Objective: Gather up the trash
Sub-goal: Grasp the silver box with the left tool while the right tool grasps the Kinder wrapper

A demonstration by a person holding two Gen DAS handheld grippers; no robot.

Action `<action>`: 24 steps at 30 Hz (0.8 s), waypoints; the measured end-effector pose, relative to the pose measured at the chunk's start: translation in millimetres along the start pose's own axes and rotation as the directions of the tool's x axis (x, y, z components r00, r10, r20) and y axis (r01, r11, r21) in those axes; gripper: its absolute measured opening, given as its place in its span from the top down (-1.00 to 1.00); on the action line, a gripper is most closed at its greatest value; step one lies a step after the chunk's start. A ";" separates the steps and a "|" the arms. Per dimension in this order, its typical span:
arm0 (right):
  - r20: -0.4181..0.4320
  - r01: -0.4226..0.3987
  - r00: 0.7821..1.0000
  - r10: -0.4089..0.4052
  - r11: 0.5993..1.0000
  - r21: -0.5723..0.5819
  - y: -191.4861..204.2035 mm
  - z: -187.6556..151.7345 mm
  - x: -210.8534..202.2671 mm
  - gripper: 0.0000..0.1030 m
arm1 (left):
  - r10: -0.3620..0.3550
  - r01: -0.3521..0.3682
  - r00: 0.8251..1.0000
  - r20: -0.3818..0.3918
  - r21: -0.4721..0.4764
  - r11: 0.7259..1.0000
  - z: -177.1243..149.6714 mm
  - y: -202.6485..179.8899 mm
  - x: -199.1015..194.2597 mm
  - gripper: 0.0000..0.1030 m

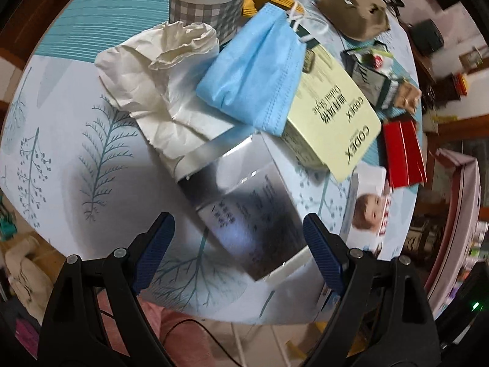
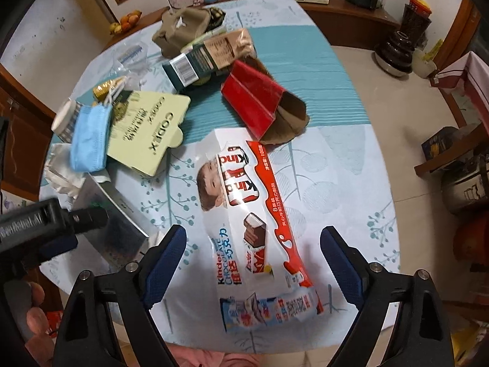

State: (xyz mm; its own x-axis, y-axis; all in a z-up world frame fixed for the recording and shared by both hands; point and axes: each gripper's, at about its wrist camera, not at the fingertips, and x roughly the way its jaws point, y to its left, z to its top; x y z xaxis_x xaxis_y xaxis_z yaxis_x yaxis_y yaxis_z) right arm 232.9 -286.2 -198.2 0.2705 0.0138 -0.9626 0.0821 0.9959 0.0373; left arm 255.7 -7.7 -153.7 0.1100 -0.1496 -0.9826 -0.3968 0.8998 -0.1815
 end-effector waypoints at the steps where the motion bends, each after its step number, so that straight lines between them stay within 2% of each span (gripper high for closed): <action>1: -0.006 0.001 1.000 -0.001 1.000 -0.002 1.1 0.2 3.2 -0.76 | 0.005 -0.005 1.000 0.001 -0.013 1.000 2.1 -1.8 2.8 -0.64; 6: -0.032 -0.001 0.999 0.000 1.000 -0.010 4.4 1.2 23.2 -0.71 | 0.045 -0.045 0.999 -0.001 -0.034 0.998 7.5 -10.5 19.3 -0.63; 13: -0.047 0.030 0.998 -0.032 0.999 -0.041 15.2 -1.0 43.0 -0.58 | 0.089 -0.089 0.995 -0.038 0.003 0.996 10.0 -27.0 51.0 -0.63; 15: -0.028 0.045 0.998 -0.047 0.997 -0.054 18.6 -2.1 44.4 -0.51 | 0.105 -0.104 0.993 -0.045 0.026 0.994 7.2 -30.4 57.5 -0.58; 16: -0.023 0.054 0.998 -0.055 0.997 -0.061 23.4 -3.9 44.9 -0.43 | 0.111 -0.110 0.993 -0.039 0.037 0.993 5.3 -31.1 58.5 -0.52; 18: -0.021 0.052 0.998 -0.054 0.997 -0.062 25.0 -6.5 44.8 -0.40 | 0.127 -0.125 0.991 -0.030 0.064 0.990 2.0 -34.3 59.8 -0.39; 21: -0.015 0.049 0.999 -0.050 0.997 -0.061 28.3 -13.5 43.7 -0.31 | 0.118 -0.115 0.992 -0.034 0.093 0.989 -2.0 -35.7 62.9 -0.29; 24: -0.013 0.007 1.000 -0.008 0.999 -0.043 26.2 -20.9 39.3 -0.20 | 0.094 -0.089 0.995 -0.044 0.113 0.990 -7.1 -30.7 65.6 -0.22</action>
State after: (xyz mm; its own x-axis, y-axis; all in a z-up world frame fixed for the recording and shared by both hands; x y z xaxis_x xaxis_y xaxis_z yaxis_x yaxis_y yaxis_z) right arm 225.7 -257.7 -240.7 0.2571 0.0074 -0.9664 0.0429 0.9989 0.0190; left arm 268.6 -48.0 -212.9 0.0323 -0.0819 -0.9961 -0.2991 0.9502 -0.0879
